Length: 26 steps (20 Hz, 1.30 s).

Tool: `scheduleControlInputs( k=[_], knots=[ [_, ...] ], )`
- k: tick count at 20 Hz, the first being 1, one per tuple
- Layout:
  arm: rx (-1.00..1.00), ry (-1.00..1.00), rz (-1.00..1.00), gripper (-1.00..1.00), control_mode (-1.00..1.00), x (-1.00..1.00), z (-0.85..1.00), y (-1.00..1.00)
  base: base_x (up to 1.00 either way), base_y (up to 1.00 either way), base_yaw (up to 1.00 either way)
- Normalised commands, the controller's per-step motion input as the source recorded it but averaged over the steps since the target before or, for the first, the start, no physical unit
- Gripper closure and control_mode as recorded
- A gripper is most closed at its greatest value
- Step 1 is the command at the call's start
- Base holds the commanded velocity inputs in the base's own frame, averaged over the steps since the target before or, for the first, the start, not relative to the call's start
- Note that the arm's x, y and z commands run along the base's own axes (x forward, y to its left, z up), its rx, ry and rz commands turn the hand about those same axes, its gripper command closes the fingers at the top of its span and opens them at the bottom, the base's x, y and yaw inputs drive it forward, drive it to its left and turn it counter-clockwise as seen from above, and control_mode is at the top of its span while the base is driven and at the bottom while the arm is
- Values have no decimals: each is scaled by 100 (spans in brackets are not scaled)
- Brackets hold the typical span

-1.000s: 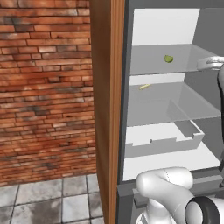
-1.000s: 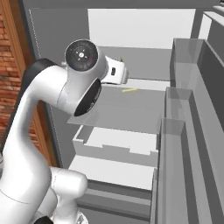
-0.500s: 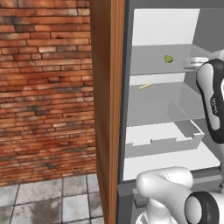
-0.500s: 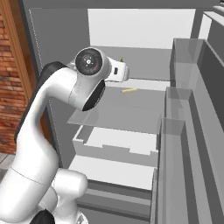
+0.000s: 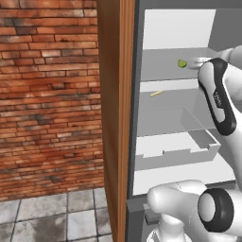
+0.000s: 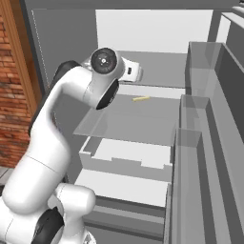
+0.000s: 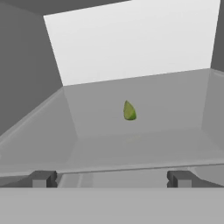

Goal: Take the lemon wedge from the fridge and place it on the plate with fish on the dining counter.

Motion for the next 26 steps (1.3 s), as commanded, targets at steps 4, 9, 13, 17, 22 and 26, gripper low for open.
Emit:
scheduleControlInputs(
  k=[4,9,13,17,22,26],
  knots=[
    [0,0,0,-100,-100,27,0,0,0,0,0],
    [0,5,0,-100,-100,10,0,0,0,0,0],
    [0,21,0,-100,-100,26,0,0,0,0,0],
    [0,3,0,-100,-100,1,-2,0,0,0,0],
    [0,0,0,-100,-100,5,-10,-2,0,0,0],
    [0,0,0,-100,-100,14,-16,-11,0,0,0]
  ],
)
